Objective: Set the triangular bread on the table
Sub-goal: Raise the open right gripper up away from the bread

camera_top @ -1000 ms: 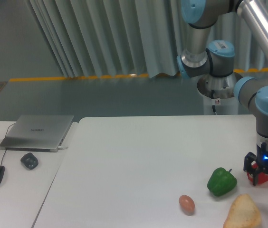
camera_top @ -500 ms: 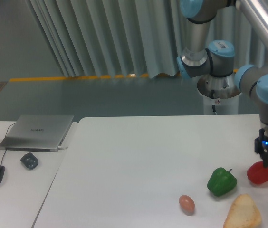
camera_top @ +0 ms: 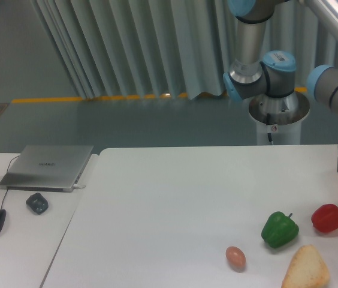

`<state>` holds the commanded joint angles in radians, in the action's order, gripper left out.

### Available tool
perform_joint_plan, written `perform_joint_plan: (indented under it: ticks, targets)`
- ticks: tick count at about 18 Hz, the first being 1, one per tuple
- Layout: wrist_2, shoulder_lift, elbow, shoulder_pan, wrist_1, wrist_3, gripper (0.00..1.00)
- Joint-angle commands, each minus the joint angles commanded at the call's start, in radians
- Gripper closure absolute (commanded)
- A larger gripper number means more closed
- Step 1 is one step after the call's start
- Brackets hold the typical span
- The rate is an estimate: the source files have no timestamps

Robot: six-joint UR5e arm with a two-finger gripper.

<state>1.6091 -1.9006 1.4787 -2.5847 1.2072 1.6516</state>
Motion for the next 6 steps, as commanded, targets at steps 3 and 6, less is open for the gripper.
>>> perform_joint_plan:
  ticks: [3,6]
  targets:
    - [0.0,0.011,0.017,-0.022,0.002,0.085,0.0]
    - [-0.002,0.011,0.026,-0.028,0.002,0.086,0.0]
